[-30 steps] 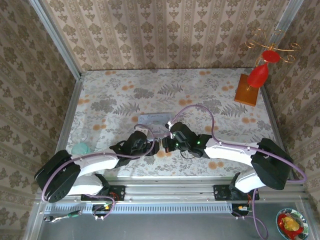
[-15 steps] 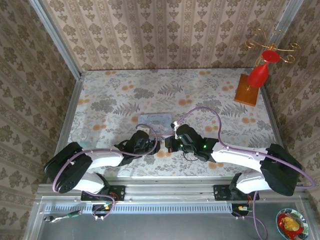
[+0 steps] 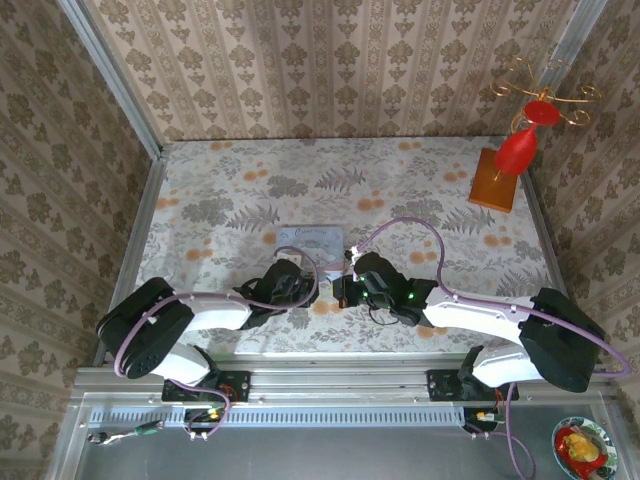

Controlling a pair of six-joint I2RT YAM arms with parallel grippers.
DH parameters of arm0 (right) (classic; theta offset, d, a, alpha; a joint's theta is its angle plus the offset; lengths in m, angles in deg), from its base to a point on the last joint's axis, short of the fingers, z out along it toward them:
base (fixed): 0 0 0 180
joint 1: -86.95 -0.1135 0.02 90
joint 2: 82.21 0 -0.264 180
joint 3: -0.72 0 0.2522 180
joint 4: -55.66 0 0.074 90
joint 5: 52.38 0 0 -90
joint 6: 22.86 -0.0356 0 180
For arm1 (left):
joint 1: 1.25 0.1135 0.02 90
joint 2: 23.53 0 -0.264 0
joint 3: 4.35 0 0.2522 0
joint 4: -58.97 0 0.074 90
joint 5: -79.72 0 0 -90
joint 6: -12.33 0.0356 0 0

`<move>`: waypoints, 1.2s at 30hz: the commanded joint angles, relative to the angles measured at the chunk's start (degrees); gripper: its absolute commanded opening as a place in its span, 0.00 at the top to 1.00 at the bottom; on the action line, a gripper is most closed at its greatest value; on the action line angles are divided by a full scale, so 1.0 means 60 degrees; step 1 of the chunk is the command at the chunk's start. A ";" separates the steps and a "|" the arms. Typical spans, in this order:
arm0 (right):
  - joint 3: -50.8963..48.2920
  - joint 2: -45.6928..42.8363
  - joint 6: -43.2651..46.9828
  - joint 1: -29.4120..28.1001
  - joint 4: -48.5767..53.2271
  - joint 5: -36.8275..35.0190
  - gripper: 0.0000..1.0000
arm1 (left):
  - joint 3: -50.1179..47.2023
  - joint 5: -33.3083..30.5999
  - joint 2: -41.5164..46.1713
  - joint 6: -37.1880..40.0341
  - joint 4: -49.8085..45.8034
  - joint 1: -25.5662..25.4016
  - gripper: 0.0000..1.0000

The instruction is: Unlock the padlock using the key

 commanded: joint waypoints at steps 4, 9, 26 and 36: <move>-0.0020 -0.0129 -0.0125 -0.0011 0.0050 -0.0338 1.00 | 0.0404 0.0070 0.0074 0.0172 -0.0419 -0.0089 0.71; 0.0093 0.0034 -0.0253 0.0017 0.0147 -0.0374 1.00 | 0.0517 0.0011 0.0281 0.0259 -0.0801 -0.0148 0.78; -0.0518 0.0190 -0.0519 0.0114 -0.0675 0.0482 1.00 | 0.1459 0.1462 0.1272 -0.0422 -0.2932 0.0298 0.86; -0.1183 0.0423 -0.1595 0.0333 -0.2112 0.1216 1.00 | 0.1878 0.2919 0.1543 -0.1213 -0.3636 0.1195 0.89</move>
